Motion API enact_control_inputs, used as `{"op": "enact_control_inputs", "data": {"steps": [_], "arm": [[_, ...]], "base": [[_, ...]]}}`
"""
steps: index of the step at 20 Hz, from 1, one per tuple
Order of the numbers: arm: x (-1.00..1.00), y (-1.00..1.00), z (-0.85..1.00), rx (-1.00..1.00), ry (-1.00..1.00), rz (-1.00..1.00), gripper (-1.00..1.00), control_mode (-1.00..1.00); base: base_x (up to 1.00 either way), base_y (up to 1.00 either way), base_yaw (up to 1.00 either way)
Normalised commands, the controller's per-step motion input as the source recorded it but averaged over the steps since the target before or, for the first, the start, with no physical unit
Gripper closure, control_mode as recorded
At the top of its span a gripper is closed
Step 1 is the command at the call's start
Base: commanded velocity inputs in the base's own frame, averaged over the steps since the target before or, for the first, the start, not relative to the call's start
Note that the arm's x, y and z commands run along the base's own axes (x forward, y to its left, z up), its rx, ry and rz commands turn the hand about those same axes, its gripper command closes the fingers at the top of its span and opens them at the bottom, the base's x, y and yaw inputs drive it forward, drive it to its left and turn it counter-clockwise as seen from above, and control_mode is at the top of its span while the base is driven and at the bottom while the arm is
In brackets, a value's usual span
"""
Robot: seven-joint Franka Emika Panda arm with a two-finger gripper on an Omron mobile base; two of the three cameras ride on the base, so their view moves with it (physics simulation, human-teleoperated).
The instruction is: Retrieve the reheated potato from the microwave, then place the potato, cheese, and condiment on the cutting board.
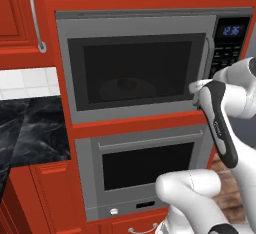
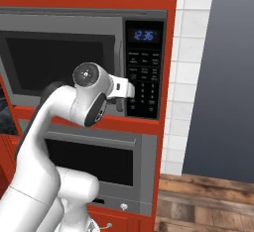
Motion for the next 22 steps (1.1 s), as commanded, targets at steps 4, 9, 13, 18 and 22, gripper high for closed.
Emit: {"op": "enact_control_inputs", "data": {"steps": [4,9,13,18,22], "arm": [[0.44,-0.19,0.12,0.01,0.0,0.02,-1.0,-1.0],[0.51,-0.02,0.0,0.04,-0.03,0.02,-1.0,-1.0],[0.43,0.03,-0.09,0.03,-0.1,0.01,-1.0,-1.0],[0.48,0.09,-0.15,0.01,-0.15,0.0,-1.0,-1.0],[0.46,0.14,-0.15,0.06,-0.04,0.0,1.0,-1.0]], "base": [[0.0,0.0,0.0],[0.0,0.0,0.0],[0.0,0.0,0.0],[0.0,0.0,0.0],[0.0,0.0,0.0]]}}
